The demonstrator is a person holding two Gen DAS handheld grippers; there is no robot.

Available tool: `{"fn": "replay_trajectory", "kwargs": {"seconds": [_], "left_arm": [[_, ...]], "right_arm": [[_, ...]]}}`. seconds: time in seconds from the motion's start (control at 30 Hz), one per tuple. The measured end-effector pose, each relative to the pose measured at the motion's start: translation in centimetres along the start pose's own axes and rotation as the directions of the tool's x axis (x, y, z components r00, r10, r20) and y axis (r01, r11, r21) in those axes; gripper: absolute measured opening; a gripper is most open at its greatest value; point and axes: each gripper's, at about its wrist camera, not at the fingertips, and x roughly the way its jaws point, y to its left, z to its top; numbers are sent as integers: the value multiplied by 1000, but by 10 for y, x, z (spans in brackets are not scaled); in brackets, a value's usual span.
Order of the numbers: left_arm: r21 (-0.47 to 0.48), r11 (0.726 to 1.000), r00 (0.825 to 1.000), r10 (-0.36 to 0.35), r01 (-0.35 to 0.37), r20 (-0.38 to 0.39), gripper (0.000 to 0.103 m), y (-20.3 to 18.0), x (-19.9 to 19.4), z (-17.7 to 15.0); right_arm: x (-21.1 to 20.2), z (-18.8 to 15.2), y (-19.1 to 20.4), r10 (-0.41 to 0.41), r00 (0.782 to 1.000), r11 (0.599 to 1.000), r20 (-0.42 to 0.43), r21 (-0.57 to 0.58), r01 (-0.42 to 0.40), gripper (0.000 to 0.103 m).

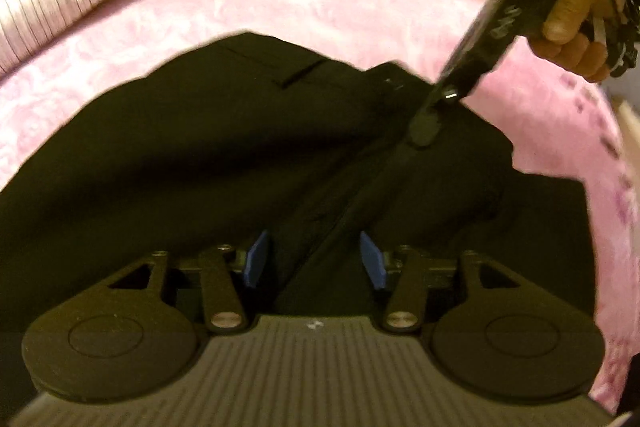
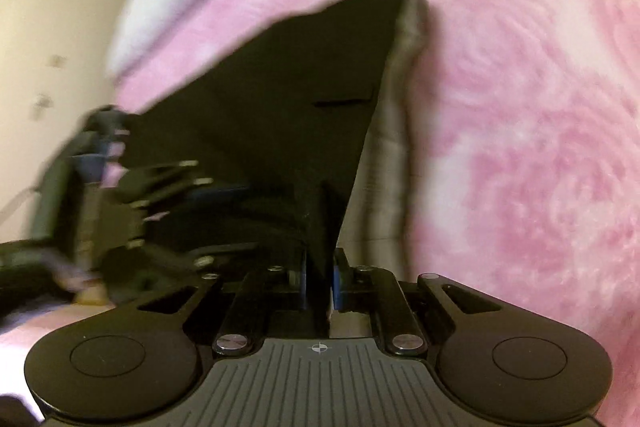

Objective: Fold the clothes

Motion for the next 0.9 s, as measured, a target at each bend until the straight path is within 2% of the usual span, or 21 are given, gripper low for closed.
{"fn": "replay_trajectory", "kwargs": {"seconds": [0.07, 0.17, 0.23, 0.33, 0.43, 0.5, 0.57, 0.6, 0.67, 0.73, 0.77, 0.83, 0.9], "left_arm": [[7, 1000, 1000, 14, -14, -7, 44, -2, -3, 1], [-24, 999, 999, 36, -35, 19, 44, -1, -26, -4], [-55, 997, 998, 64, -62, 26, 44, 1, -44, -14], [-127, 984, 991, 132, -129, 18, 44, 10, -78, -37], [-203, 952, 973, 232, -229, -13, 44, 20, -123, -69], [-231, 923, 951, 305, -308, -49, 44, 27, -155, -96], [-251, 881, 916, 387, -402, -108, 44, 37, -189, -127], [-256, 861, 898, 418, -439, -136, 44, 42, -205, -142], [-238, 826, 859, 478, -511, -187, 44, 54, -236, -173], [-199, 802, 822, 521, -563, -228, 44, 72, -264, -205], [-178, 793, 806, 538, -583, -246, 44, 82, -277, -222], [-134, 779, 778, 565, -613, -274, 44, 106, -299, -255], [-72, 778, 760, 583, -624, -285, 44, 139, -315, -288]], "right_arm": [[16, 2, -5, -39, 999, 999, 26, 4, 39, 11], [19, -1, 0, -63, 996, 998, 62, -12, 64, 11], [17, -8, 5, -84, 996, 996, 36, -8, 85, 11], [12, -19, 13, -127, 990, 991, 60, -31, 129, 12], [6, -22, 23, -205, 972, 977, 113, -38, 210, 27], [6, -23, 36, -269, 956, 958, 117, -70, 278, 37], [5, -24, 55, -353, 926, 919, 135, -134, 370, 38], [4, -28, 64, -397, 905, 892, 154, -168, 420, 39], [4, -33, 90, -493, 848, 816, 196, -233, 528, 40], [8, -40, 124, -547, 796, 734, 258, -309, 605, 41], [13, -42, 143, -550, 789, 715, 275, -332, 615, 42], [27, -45, 177, -511, 809, 730, 291, -351, 587, 42], [51, -48, 215, -485, 821, 731, 302, -376, 570, 44]]}}
